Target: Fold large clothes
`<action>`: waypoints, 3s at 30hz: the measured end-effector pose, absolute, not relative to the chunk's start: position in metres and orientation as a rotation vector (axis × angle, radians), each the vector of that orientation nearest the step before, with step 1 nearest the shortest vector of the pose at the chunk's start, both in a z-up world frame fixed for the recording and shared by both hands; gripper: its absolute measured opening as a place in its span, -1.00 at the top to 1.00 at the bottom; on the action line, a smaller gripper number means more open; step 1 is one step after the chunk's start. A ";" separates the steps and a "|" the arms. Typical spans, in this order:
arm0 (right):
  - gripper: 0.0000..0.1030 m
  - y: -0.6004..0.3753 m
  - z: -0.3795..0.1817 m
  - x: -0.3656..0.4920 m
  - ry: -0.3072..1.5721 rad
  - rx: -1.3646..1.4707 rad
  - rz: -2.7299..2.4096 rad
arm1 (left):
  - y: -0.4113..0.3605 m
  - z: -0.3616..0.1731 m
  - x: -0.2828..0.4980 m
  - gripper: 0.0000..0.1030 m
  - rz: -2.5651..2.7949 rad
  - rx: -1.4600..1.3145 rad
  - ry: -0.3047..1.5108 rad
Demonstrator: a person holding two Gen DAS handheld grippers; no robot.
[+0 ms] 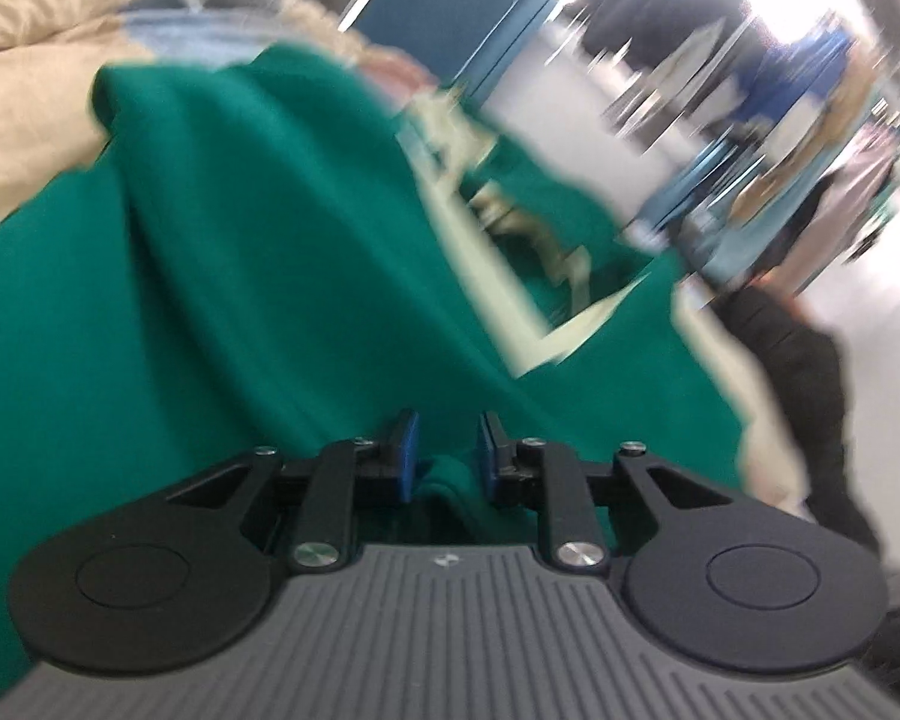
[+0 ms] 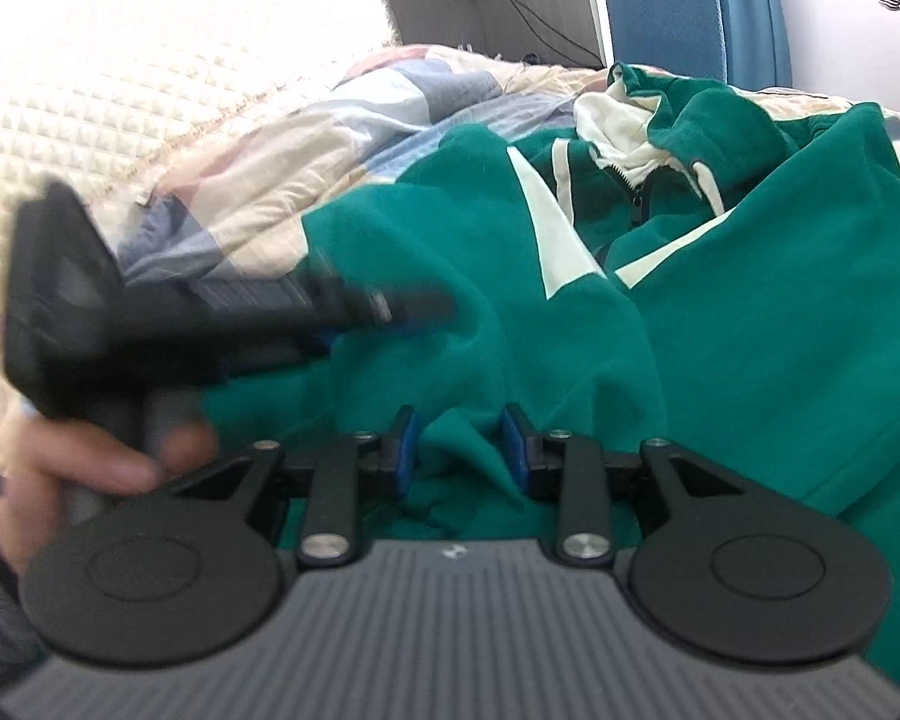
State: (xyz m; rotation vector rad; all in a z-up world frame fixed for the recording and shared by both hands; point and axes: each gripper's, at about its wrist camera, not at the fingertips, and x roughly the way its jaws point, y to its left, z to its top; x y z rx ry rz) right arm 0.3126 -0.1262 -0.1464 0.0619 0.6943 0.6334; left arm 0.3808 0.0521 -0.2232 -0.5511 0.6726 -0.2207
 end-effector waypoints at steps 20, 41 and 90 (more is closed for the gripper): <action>0.37 -0.140 -0.174 0.342 0.750 0.109 0.481 | 0.034 -0.211 0.377 0.53 -0.183 -0.387 0.675; -0.40 -0.165 -0.093 0.535 0.524 0.250 0.397 | 0.064 -0.122 0.619 -0.01 -0.094 -0.386 0.602; 0.86 -0.162 0.012 0.361 0.222 0.057 0.483 | 0.025 -0.005 0.400 0.77 -0.196 -0.230 0.436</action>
